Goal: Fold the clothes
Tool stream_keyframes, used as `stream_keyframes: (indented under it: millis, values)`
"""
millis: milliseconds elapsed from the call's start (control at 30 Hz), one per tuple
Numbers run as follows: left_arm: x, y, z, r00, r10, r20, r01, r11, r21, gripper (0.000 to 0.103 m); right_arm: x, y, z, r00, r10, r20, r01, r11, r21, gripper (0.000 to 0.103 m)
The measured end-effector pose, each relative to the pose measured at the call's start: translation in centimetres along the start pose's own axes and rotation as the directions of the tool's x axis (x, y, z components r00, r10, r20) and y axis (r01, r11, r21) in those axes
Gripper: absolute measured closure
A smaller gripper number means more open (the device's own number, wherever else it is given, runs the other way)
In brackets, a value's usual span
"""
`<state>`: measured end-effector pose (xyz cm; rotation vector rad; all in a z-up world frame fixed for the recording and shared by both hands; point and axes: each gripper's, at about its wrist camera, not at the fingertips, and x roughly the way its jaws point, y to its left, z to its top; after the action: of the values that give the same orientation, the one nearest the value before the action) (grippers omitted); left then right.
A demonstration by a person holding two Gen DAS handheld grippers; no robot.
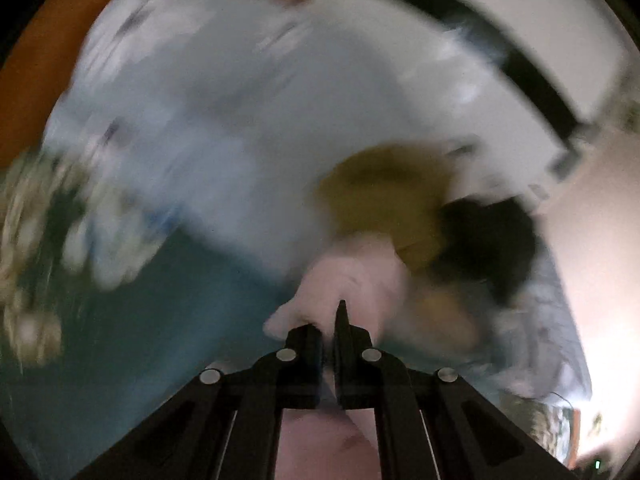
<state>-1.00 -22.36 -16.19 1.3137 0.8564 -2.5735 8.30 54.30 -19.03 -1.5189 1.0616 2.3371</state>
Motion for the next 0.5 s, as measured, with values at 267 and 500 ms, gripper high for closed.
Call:
stream_keyframes:
  millis: [267,500]
  values:
    - [4.1,8.8,-4.6,0.99,0.027,-0.141,-0.067,0.956,-0.284,0.095,1.2,-1.1,3.3,0.993,-0.115,0.003,0.115,0.992,-0.049,0.0]
    - [2.9,9.7,-3.4,0.99,-0.015,-0.138,-0.028,0.953,-0.301,0.062,3.7,-2.7,6.0,0.996,-0.084,-0.043,0.084,0.996,0.015,0.0]
